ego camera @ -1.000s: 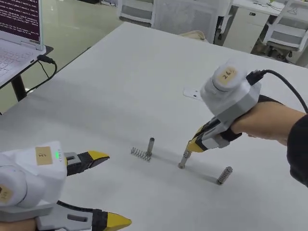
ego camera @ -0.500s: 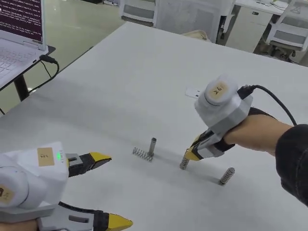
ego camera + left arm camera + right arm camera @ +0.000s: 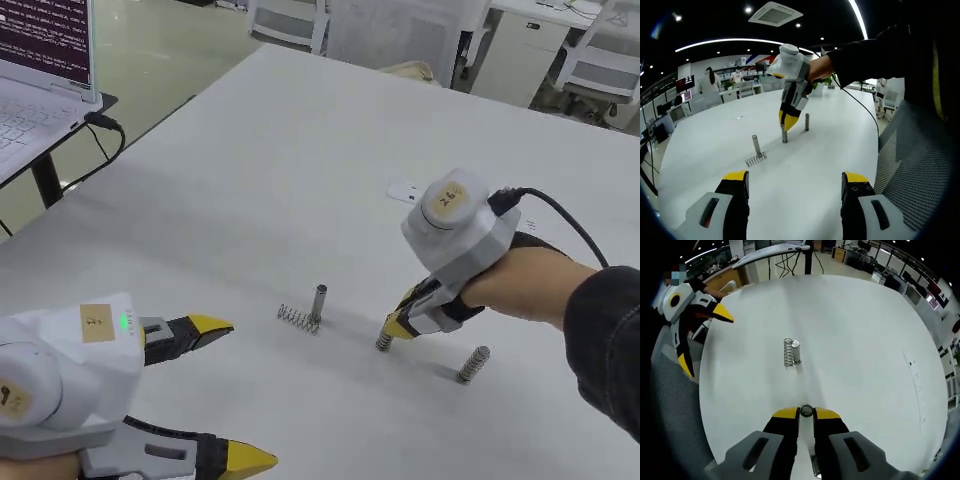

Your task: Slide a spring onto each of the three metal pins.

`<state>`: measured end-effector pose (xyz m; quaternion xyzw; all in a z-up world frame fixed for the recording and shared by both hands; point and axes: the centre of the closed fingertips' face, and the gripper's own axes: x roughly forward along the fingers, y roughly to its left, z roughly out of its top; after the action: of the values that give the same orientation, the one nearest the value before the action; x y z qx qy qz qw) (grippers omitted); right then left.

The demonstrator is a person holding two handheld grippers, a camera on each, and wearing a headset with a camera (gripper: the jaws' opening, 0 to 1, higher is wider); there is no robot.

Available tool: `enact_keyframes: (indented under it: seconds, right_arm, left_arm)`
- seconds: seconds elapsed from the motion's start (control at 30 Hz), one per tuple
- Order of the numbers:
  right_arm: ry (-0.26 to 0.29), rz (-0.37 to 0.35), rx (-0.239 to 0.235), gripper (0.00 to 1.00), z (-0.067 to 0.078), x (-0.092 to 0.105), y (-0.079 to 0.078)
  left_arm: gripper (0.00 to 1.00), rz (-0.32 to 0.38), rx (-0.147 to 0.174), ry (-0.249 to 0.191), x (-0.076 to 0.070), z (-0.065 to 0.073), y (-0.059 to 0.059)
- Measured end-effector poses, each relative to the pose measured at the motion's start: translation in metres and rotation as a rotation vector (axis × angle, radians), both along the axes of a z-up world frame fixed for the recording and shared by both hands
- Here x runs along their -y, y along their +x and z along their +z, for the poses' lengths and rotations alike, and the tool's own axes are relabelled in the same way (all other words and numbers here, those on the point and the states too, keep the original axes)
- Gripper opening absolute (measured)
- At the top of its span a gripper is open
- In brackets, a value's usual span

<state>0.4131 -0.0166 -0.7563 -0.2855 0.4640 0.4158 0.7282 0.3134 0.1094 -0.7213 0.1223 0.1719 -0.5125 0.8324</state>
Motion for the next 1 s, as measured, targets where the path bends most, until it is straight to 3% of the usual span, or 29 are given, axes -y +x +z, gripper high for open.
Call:
enact_keyframes:
  seconds: [0.47, 1.0]
  right_arm:
    - [-0.012, 0.008, 0.014, 0.13, 0.001, 0.003, -0.001]
    - [0.026, 0.009, 0.078, 0.14, 0.027, -0.004, 0.003]
  left_arm:
    - [0.71, -0.005, -0.001, 0.003, 0.001, 0.000, 0.000]
    - [0.70, -0.011, 0.001, 0.002, 0.002, 0.000, -0.001]
